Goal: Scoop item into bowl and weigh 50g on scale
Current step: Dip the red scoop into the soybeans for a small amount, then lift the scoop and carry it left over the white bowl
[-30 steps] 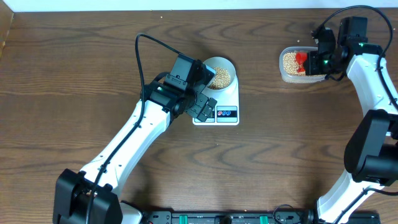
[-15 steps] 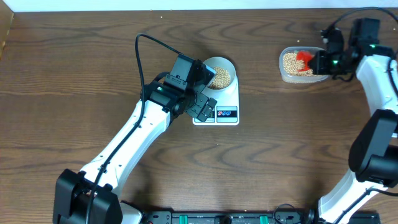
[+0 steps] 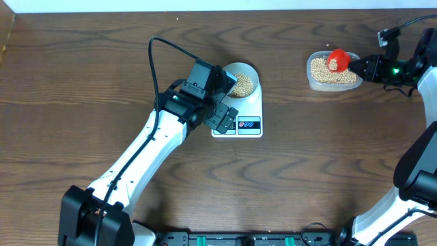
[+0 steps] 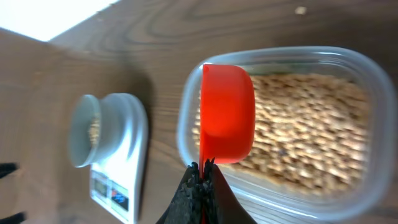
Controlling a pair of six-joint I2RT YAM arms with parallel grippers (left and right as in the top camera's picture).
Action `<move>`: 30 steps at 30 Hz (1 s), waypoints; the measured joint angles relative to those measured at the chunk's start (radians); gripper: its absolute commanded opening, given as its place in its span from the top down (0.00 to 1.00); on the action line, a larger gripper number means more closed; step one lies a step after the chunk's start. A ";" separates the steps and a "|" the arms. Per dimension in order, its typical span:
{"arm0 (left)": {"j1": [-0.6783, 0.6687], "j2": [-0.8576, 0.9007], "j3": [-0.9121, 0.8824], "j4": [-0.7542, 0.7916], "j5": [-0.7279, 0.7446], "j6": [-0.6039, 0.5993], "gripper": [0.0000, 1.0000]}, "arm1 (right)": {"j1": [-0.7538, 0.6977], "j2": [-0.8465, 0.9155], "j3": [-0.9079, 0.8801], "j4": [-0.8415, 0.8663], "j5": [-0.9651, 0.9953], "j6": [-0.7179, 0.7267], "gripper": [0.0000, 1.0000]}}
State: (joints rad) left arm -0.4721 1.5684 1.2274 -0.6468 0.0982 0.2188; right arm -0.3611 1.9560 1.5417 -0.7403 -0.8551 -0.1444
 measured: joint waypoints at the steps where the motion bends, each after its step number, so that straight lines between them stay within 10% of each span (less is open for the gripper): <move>1: 0.000 0.000 0.000 0.000 0.000 0.000 0.00 | 0.001 0.000 0.000 0.000 -0.025 0.002 0.99; 30: 0.000 0.000 0.000 0.000 0.000 0.000 0.00 | 0.379 0.000 0.000 0.102 -0.139 0.010 0.99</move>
State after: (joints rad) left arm -0.4721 1.5684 1.2274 -0.6468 0.0982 0.2188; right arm 0.0181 1.9560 1.5417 -0.6380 -0.9939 -0.1349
